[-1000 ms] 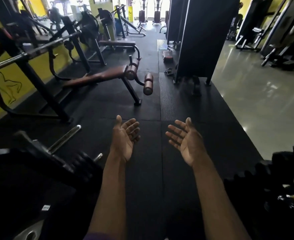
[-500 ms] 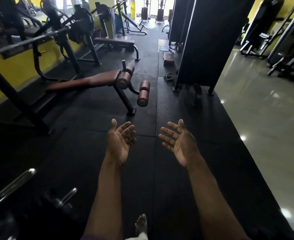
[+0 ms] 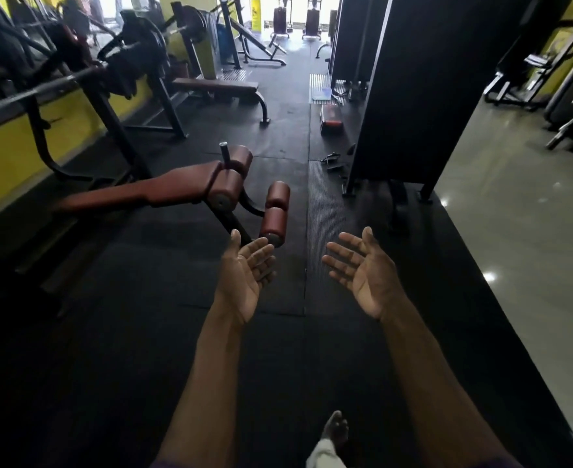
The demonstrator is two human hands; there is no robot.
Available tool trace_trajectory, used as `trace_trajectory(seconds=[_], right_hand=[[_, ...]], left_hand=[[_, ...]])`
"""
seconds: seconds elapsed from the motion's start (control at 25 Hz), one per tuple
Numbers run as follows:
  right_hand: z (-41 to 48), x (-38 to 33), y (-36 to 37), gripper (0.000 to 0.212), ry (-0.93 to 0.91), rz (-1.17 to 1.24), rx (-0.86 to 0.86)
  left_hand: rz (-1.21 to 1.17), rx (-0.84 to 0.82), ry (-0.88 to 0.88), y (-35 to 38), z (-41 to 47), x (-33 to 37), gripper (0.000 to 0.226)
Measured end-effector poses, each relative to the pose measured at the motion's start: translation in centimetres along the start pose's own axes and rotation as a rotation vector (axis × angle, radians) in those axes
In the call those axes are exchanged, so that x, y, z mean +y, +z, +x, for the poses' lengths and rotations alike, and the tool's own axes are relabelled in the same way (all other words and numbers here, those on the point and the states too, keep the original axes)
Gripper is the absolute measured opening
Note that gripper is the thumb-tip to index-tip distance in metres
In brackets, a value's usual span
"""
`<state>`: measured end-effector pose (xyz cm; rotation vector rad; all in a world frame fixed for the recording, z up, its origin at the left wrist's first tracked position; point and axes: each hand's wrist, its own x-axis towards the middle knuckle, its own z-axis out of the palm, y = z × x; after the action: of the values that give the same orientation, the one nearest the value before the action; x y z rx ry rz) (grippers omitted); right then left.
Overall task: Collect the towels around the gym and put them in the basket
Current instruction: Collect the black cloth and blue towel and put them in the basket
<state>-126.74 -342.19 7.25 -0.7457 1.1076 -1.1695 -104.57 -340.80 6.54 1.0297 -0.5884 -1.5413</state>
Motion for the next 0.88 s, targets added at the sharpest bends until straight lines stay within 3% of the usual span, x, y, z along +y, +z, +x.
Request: trace_trajectory(seconds=[0.36, 0.68, 0.88], right_hand=[[30.5, -11.5, -0.5, 0.054, 0.014, -0.052, -0.091], [55.6, -16.2, 1.5, 0.056, 0.057, -0.105, -0.138], [70.8, -21.2, 4.0, 0.063, 0.049, -0.118, -0.152]], left_hand=[[0.079, 0.086, 0.066, 9.2, 27.3, 7.3, 0.069], [0.006, 0.148, 0.062, 11.8, 52.9, 11.2, 0.063], [0.003, 0.105, 0.021, 14.9, 67.9, 14.8, 0.066]])
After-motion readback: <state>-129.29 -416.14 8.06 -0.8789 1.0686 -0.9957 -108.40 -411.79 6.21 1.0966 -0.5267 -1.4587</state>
